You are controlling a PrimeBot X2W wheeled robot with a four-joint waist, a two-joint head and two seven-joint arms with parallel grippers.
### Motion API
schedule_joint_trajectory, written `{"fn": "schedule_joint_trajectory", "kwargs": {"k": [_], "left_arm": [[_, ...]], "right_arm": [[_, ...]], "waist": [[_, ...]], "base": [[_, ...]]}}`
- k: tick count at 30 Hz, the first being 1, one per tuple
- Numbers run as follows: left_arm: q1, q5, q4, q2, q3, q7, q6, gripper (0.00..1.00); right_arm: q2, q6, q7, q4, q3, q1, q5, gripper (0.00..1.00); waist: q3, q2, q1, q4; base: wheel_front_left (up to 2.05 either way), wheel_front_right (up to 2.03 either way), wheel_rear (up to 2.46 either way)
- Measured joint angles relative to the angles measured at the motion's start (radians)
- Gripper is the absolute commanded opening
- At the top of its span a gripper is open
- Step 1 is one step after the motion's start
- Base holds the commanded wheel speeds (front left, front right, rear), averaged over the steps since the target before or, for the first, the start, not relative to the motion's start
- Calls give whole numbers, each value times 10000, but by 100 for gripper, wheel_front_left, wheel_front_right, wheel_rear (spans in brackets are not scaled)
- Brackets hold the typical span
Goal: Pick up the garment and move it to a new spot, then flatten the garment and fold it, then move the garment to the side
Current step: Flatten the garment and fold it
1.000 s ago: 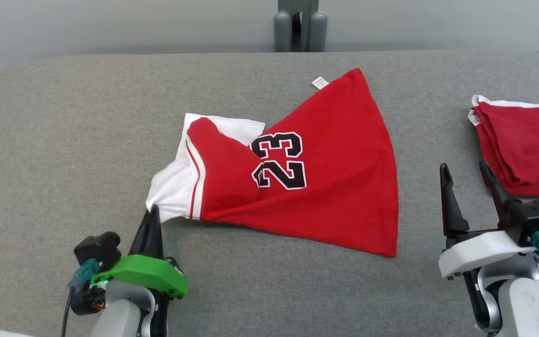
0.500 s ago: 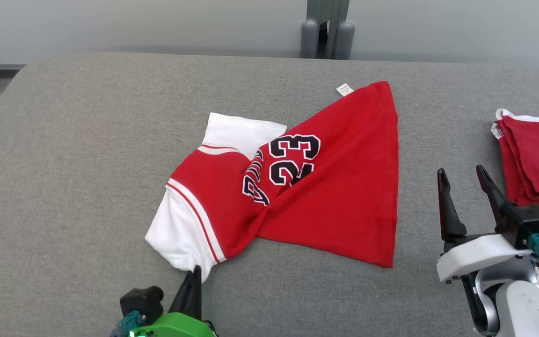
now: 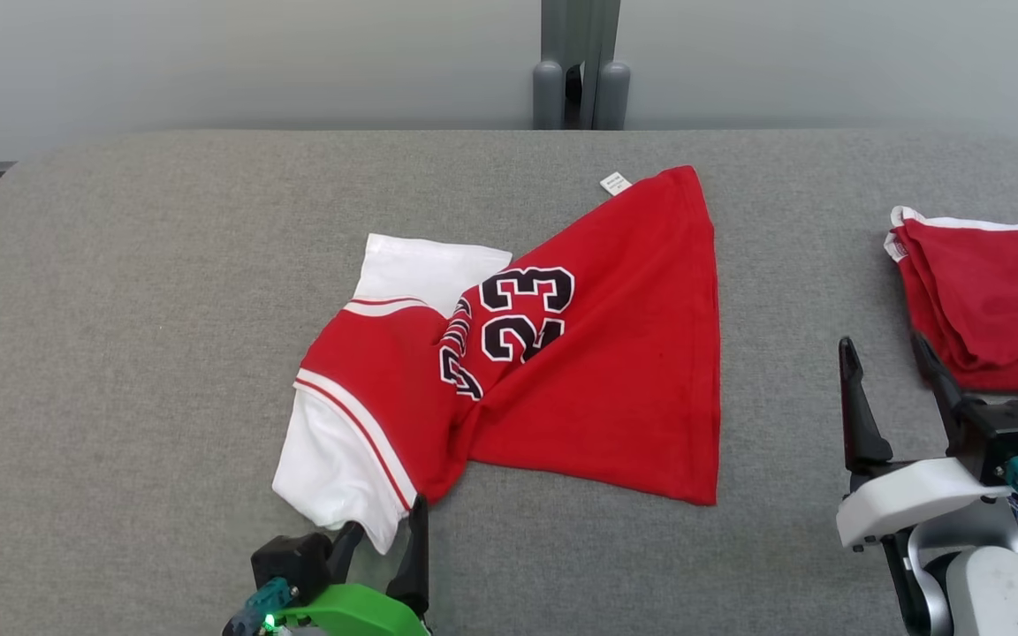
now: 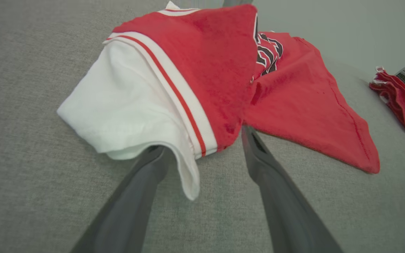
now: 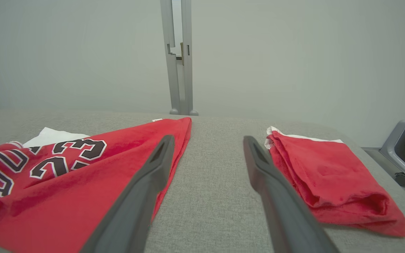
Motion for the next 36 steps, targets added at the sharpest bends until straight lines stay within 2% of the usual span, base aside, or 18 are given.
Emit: {"fn": "schedule_joint_trajectory", "kwargs": {"k": [9,18,27,36], "left_arm": [[-22,215,-1062,336,50,-176,178,100],[-38,387,-2155,543,186,-104,516,100],[14,251,-2017,886,855,-403,763,100],[160,178,-1705,930,1126,-546,811,100]], "right_arm": [[-2,0,-77,240,-389,544,165,100],[-2,0,-236,435,-52,783,545,100],[2,0,-428,667,571,899,951,100],[0,0,-675,1066,851,941,1147,100]], "waist": [[-569,0,0,114],[-1083,0,0,161],[-1364,0,0,150],[-1407,0,0,177]], "base": [[0,0,0],[0,0,0],[0,0,0],[0,0,0]]}}
